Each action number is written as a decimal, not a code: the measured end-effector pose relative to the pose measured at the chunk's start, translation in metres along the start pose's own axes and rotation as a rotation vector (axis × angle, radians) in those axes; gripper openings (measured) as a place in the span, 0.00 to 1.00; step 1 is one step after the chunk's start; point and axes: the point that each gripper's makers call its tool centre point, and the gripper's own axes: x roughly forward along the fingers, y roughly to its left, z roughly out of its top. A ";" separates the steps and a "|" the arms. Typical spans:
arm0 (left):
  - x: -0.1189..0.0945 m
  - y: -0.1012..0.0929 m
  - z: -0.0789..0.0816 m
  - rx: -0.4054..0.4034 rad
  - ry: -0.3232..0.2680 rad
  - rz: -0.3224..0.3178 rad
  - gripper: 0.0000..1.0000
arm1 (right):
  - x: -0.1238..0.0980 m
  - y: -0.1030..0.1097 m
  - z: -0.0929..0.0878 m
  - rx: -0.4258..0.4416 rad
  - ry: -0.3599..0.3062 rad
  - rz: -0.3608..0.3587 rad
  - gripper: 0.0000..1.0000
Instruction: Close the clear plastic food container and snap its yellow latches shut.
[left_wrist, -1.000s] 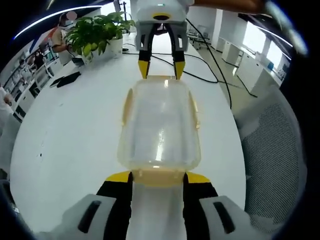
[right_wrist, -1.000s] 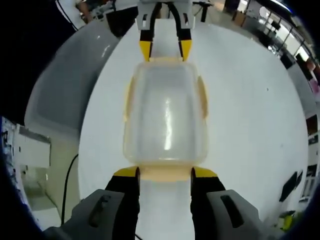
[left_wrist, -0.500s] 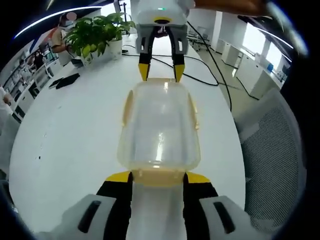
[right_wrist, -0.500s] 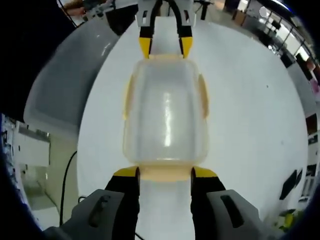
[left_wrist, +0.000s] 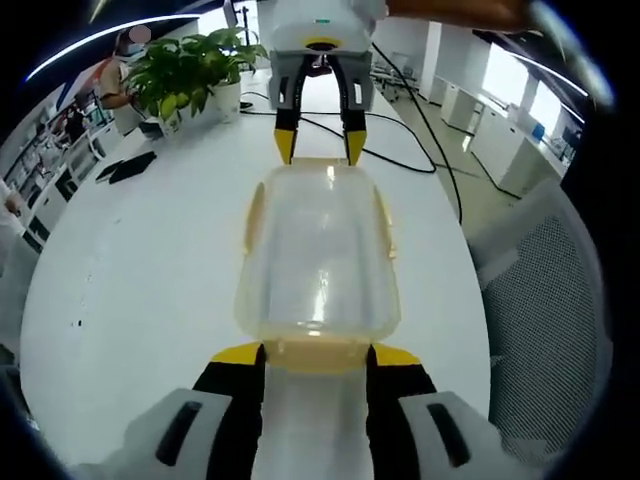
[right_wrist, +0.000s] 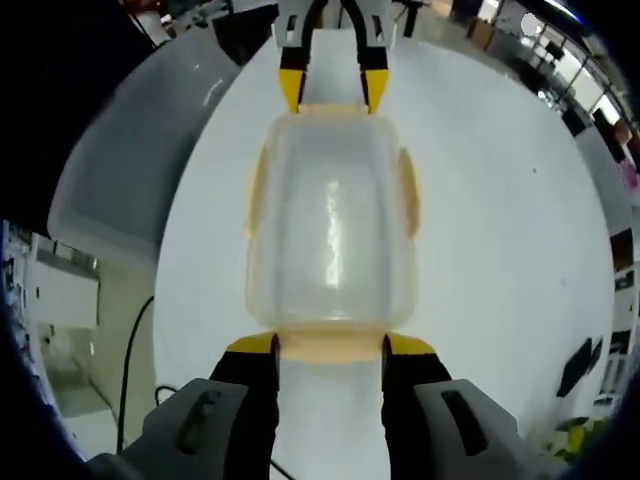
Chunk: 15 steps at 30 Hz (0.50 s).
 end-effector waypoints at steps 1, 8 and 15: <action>0.000 -0.001 -0.001 0.000 0.002 -0.001 0.35 | 0.000 0.000 0.000 0.000 -0.001 0.001 0.36; 0.002 -0.002 -0.003 -0.002 -0.001 -0.001 0.35 | 0.003 -0.001 0.000 -0.003 -0.005 -0.002 0.37; 0.002 -0.001 -0.004 -0.006 -0.008 -0.001 0.35 | 0.004 -0.002 0.000 -0.007 -0.014 -0.005 0.37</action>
